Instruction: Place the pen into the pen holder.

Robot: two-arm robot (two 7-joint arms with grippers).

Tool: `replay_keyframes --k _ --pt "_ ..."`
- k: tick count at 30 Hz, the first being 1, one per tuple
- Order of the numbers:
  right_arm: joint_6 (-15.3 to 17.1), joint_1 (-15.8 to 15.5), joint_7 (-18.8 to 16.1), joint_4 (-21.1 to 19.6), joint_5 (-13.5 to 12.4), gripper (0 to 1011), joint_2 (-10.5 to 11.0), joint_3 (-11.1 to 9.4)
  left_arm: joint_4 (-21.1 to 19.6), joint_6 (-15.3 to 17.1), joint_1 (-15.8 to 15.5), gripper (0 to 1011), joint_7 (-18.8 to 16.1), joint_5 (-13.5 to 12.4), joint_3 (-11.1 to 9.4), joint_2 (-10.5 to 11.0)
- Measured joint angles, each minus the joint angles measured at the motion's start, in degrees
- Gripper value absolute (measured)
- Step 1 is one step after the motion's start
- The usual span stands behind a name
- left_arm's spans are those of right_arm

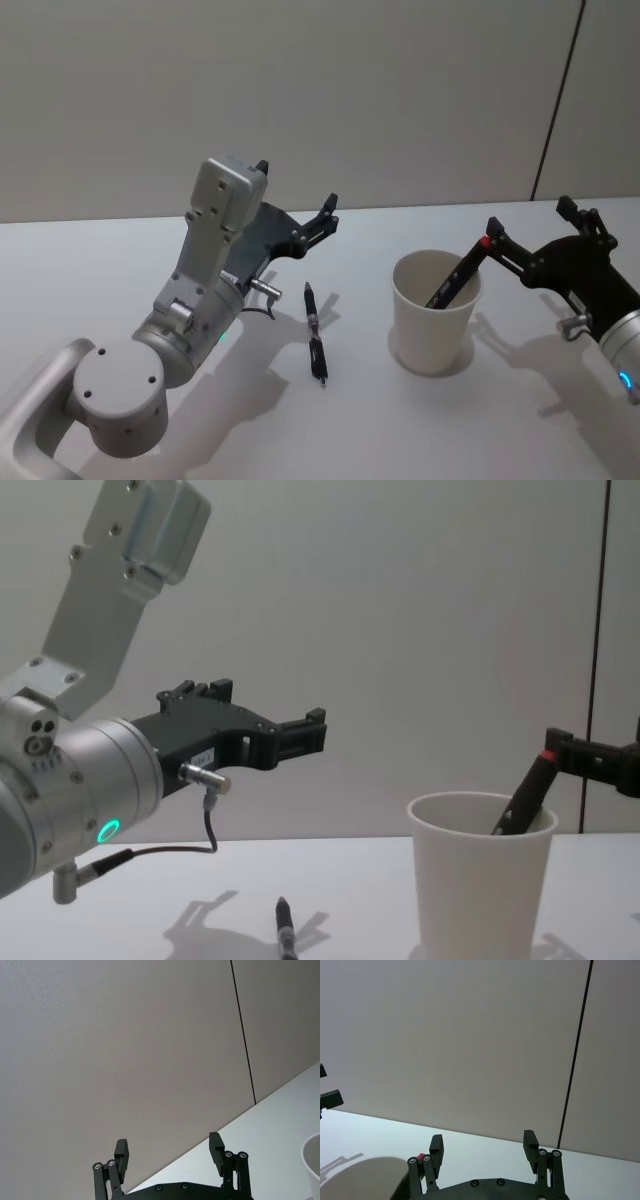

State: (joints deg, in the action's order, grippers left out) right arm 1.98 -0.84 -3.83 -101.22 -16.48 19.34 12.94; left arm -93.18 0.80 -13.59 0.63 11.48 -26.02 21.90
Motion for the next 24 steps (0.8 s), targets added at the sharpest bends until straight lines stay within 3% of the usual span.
replay_keyframes --k 24 --pt "-0.03 0.00 0.00 0.00 0.01 1001 0.00 0.00 0.00 0.00 0.00 1001 -0.01 0.00 0.00 0.00"
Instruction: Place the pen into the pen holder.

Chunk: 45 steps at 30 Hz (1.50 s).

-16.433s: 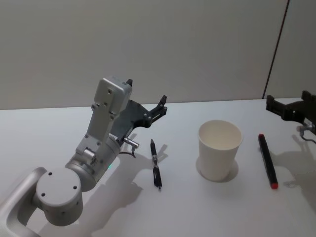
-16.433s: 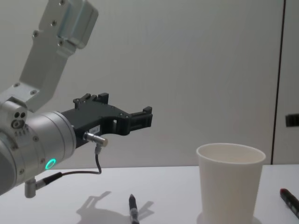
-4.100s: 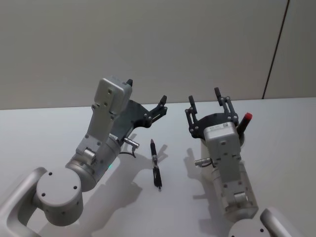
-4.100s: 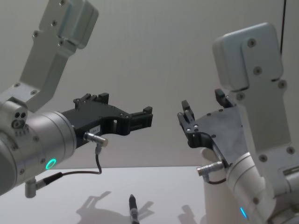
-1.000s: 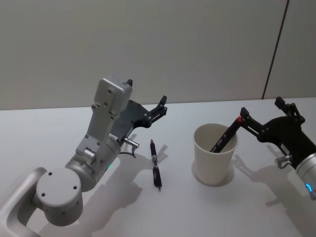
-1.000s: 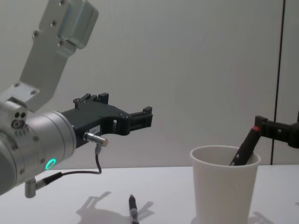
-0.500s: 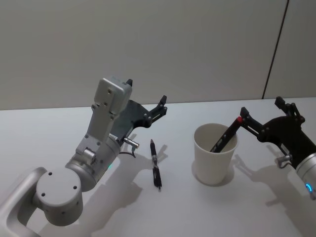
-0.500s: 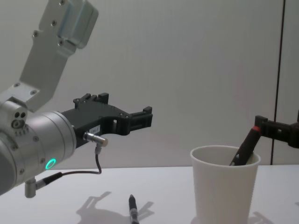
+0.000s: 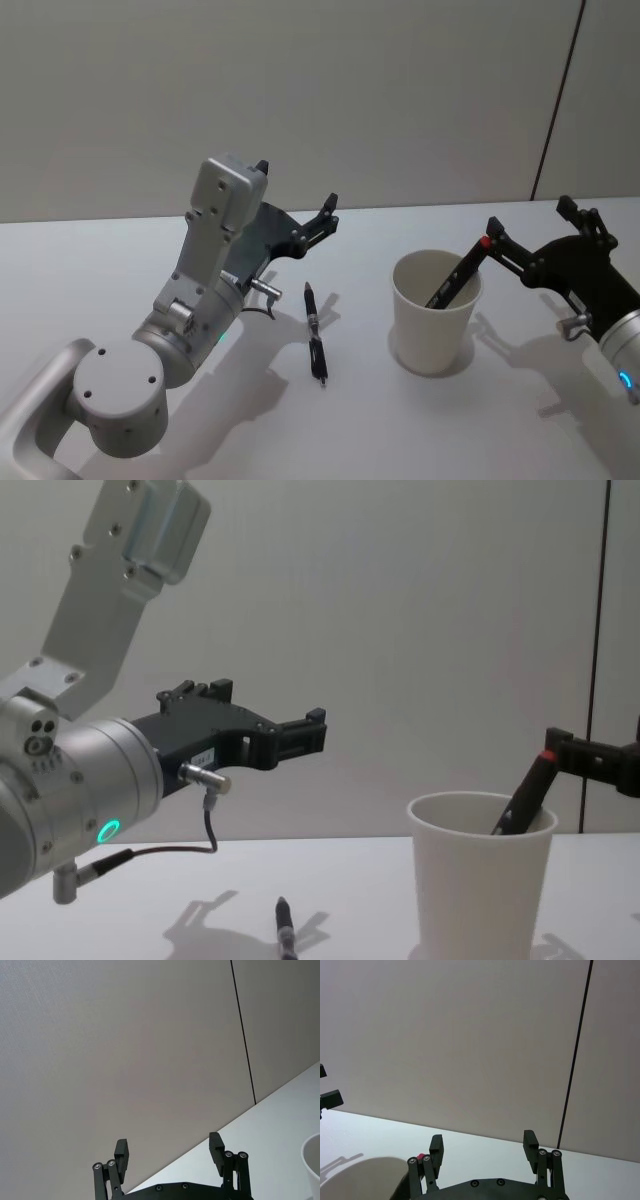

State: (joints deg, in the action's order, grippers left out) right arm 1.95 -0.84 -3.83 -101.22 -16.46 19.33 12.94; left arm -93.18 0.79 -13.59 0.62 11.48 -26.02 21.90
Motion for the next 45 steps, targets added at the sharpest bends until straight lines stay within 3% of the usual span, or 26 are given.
replay_keyframes --k 36,41,45 --pt "0.00 0.00 0.00 -0.01 0.00 1001 0.00 0.00 0.02 -0.03 -0.02 1001 0.04 0.00 0.02 0.00" --pt "0.00 0.00 0.00 -0.01 0.00 1001 0.00 0.00 1.71 -1.02 -1.26 1001 2.63 0.46 1.07 0.37" --pt "0.00 0.00 0.01 -0.01 0.00 1001 0.00 0.00 5.62 -2.70 -4.12 1001 7.29 1.35 2.76 0.59"
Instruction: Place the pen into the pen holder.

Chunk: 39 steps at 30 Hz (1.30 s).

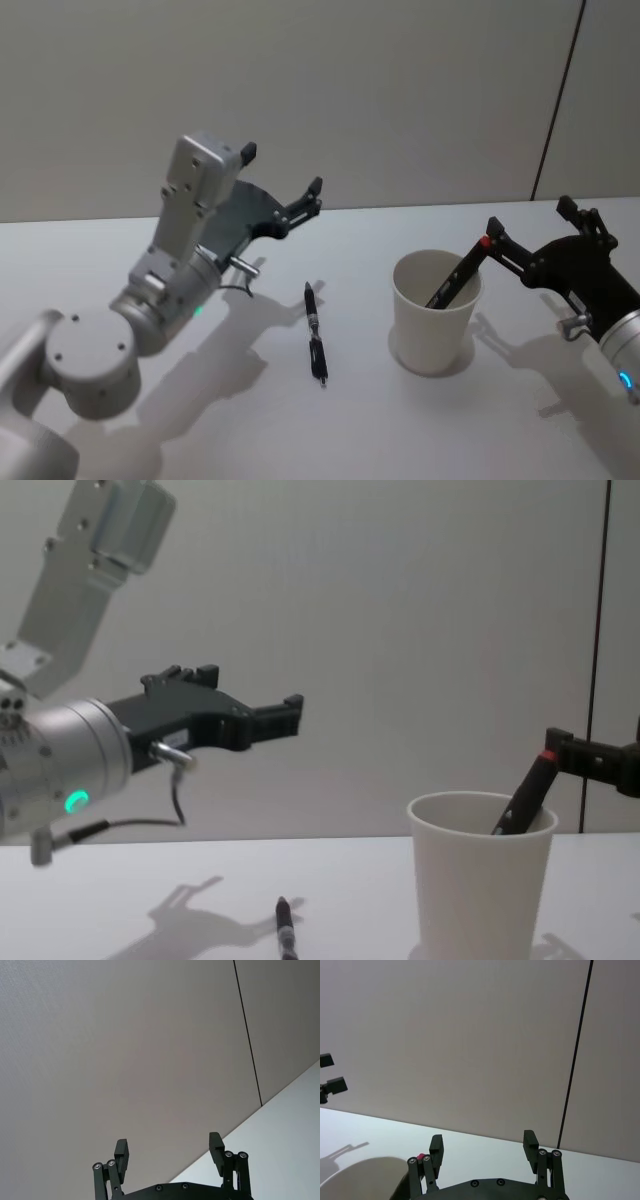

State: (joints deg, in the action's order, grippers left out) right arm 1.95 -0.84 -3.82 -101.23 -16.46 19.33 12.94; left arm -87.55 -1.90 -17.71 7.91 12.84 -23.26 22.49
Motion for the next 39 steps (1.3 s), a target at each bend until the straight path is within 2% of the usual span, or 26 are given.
replay_keyframes --k 7,10,13,18,20,22,25,28,29,32,36,39 --pt "0.00 0.00 0.00 0.00 0.00 1001 0.00 0.00 8.05 -1.78 -6.01 1001 8.63 1.13 2.61 -0.27" --pt "0.00 0.00 0.00 0.00 0.00 1001 0.00 0.00 9.82 -1.56 -7.54 1001 10.66 1.38 3.25 -0.36" --pt "0.00 0.00 0.00 0.00 0.00 1001 0.00 0.00 11.99 0.18 -9.65 1001 13.83 1.86 4.12 -0.43" --pt "0.00 0.00 0.00 0.00 0.00 1001 0.00 0.00 13.09 3.23 -11.32 1000 16.21 2.40 4.82 -0.43" --pt "0.00 0.00 0.00 0.00 0.00 1001 0.00 0.00 13.12 5.40 -11.81 1001 16.91 2.71 5.04 -0.41" --pt "0.00 0.00 -0.01 0.00 0.00 1001 0.00 0.00 12.96 6.81 -12.02 1001 17.05 2.89 5.16 -0.38" --pt "0.00 0.00 -0.01 0.00 0.00 1001 0.00 0.00 11.60 11.40 -12.26 1001 16.67 3.35 5.32 -0.36" --pt "0.00 0.00 0.00 0.00 0.00 1001 0.00 0.00 10.29 14.13 -12.26 1001 15.79 3.59 5.35 -0.36" --pt "0.00 0.00 0.00 0.00 0.00 1001 0.00 0.00 9.39 16.34 -12.21 1001 14.83 3.71 5.35 -0.36" --pt "0.00 0.00 0.00 0.00 0.00 1001 0.00 0.00 7.80 19.12 -11.93 1000 13.37 3.84 5.34 -0.39" --pt "0.00 0.00 -0.01 0.00 0.00 1001 0.00 0.00 4.56 24.60 -11.13 1001 9.52 4.01 5.12 -0.55" --pt "0.00 0.00 -0.01 0.00 0.00 1001 0.00 0.00 2.97 26.69 -10.61 1001 7.12 4.09 4.97 -0.70"
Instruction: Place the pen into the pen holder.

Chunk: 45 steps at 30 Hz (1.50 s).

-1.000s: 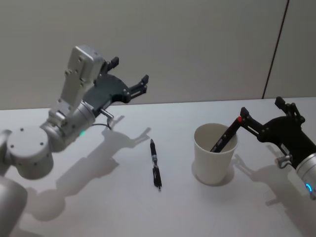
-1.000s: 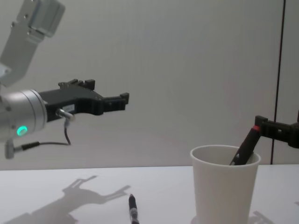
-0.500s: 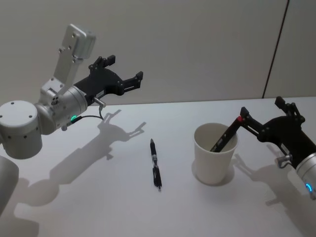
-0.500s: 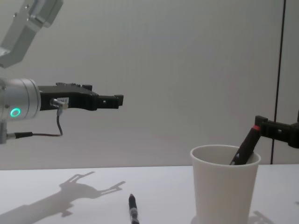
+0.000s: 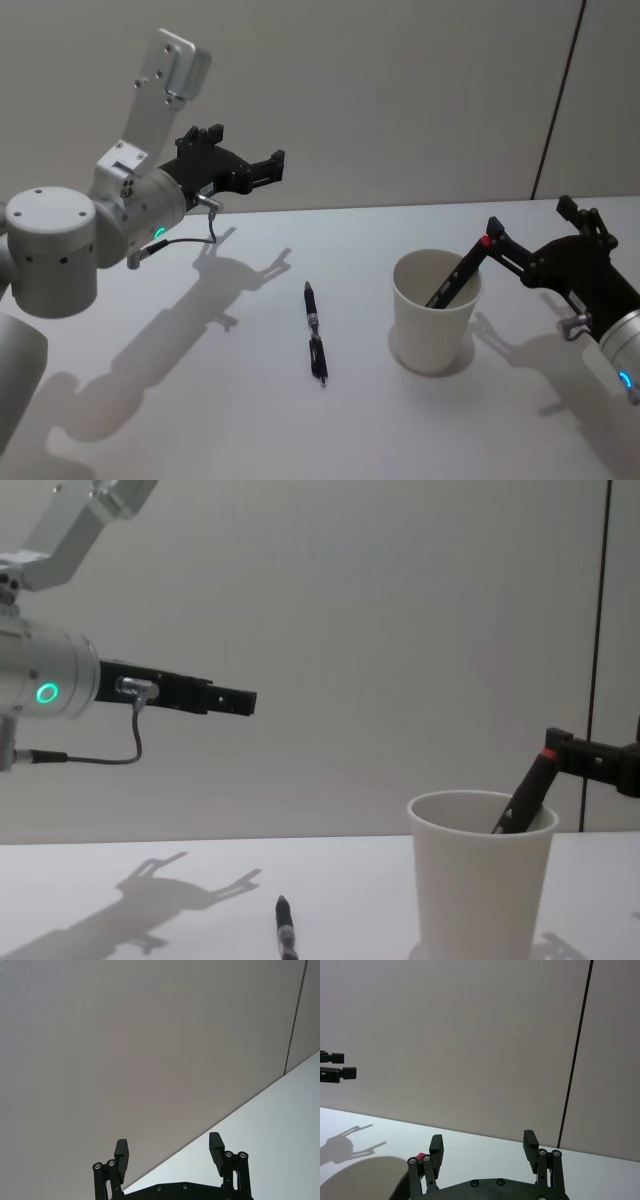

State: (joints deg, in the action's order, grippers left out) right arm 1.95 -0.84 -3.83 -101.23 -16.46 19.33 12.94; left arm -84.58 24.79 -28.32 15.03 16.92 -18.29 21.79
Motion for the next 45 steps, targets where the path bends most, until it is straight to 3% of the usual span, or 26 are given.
replay_keyframes --k 8,11,17,21,32,45 --pt "0.00 0.00 0.00 0.00 0.00 1002 0.00 0.00 -6.26 5.33 2.82 1001 -11.04 0.44 -0.92 -1.34" --pt "0.00 0.00 0.00 0.00 0.00 1001 0.00 0.00 -7.65 5.90 3.61 1001 -13.63 0.51 -1.23 -1.84" --pt "0.00 0.00 0.00 0.00 0.00 1001 0.00 0.00 -11.70 7.21 6.30 1001 -22.79 0.92 -2.61 -3.86" --pt "0.00 0.00 0.00 0.00 0.00 1001 0.00 0.00 -13.43 7.80 7.60 1001 -26.46 1.32 -3.32 -4.98" --pt "0.00 0.00 0.00 0.00 0.00 1001 0.00 0.00 -16.69 10.33 10.83 1001 -32.45 3.55 -4.84 -7.30" --pt "0.00 0.00 0.00 0.00 0.00 1001 0.00 0.00 -18.64 13.25 13.89 1001 -33.63 6.24 -4.94 -7.42"
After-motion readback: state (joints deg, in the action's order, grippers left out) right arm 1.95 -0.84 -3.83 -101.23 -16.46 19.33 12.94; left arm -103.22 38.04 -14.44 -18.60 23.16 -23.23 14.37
